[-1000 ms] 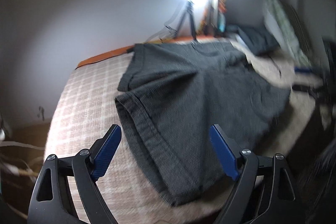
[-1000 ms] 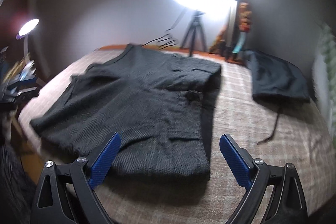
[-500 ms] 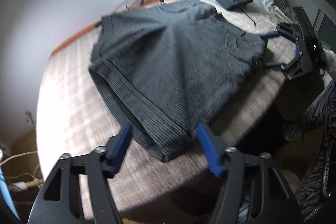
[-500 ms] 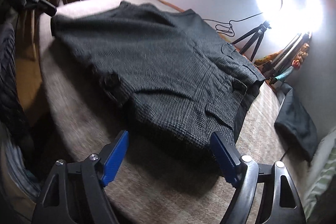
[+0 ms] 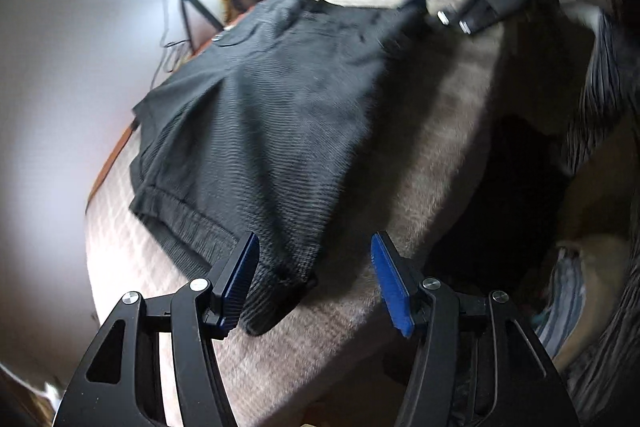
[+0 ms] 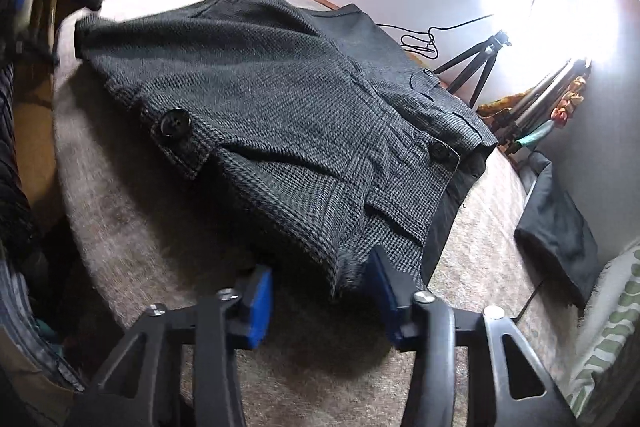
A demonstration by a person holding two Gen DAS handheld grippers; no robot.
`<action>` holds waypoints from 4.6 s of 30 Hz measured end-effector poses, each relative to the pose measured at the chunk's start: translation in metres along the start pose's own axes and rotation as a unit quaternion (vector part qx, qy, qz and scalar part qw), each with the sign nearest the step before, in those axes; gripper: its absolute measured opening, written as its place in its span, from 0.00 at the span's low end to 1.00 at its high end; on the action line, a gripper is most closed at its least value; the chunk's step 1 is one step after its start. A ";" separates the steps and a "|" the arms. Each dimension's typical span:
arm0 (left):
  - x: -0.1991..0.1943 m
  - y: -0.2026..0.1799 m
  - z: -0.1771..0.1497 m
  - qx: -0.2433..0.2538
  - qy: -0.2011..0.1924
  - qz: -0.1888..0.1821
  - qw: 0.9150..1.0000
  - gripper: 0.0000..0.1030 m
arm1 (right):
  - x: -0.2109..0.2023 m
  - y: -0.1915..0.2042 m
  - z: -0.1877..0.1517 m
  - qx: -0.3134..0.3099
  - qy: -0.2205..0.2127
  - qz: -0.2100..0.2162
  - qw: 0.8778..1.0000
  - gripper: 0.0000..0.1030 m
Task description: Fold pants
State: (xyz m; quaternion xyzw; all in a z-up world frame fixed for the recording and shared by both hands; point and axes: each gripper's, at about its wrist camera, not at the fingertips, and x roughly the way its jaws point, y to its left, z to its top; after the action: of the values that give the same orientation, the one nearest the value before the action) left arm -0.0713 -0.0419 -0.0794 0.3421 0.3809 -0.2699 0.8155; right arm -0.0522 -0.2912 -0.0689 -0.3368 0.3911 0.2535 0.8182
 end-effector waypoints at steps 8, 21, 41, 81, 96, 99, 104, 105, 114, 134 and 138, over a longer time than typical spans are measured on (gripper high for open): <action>0.035 0.008 -0.006 0.038 0.034 0.054 0.997 0.59 | -0.012 -0.012 0.013 0.012 -0.019 0.004 1.000 0.24; 0.010 0.075 0.010 -0.071 -0.031 0.005 0.997 0.24 | -0.033 -0.027 0.041 0.020 -0.064 -0.037 0.997 0.14; 0.026 0.228 0.103 -0.174 -0.117 0.024 0.978 0.19 | -0.014 -0.124 0.148 0.034 -0.087 -0.077 0.993 0.12; 0.167 0.341 0.132 -0.277 -0.026 0.109 0.954 0.61 | 0.147 -0.247 0.157 0.160 0.056 -0.119 0.978 0.69; 0.077 0.240 0.051 -0.354 -0.080 -0.031 0.931 0.61 | 0.066 -0.173 0.065 0.422 0.026 0.087 0.902 0.80; 0.081 0.223 0.042 -0.383 -0.082 -0.065 0.918 0.61 | 0.074 -0.171 0.054 0.474 0.015 0.116 0.873 0.80; 0.089 0.198 0.030 -0.412 -0.076 -0.101 0.902 0.60 | 0.095 -0.167 0.043 0.524 0.018 0.141 0.840 0.79; 0.093 0.195 0.030 -0.414 -0.074 -0.100 0.902 0.60 | 0.100 -0.166 0.042 0.530 0.020 0.147 0.835 0.79; 0.132 0.195 0.035 -0.434 -0.050 -0.088 0.895 0.59 | 0.123 -0.168 0.044 0.551 0.000 0.148 0.821 0.77; 0.091 0.212 0.046 -0.430 -0.143 -0.119 0.883 0.06 | 0.062 -0.206 0.070 0.557 -0.107 0.155 0.809 0.22; 0.097 0.207 0.034 -0.422 -0.110 -0.121 0.892 0.06 | 0.075 -0.201 0.064 0.555 -0.060 0.142 0.817 0.21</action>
State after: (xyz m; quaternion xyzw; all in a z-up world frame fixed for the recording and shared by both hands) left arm 0.1434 0.0433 -0.0680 -0.1153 0.4051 -0.2164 0.8808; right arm 0.1566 -0.3616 -0.0290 0.2502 0.4592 0.1266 0.8429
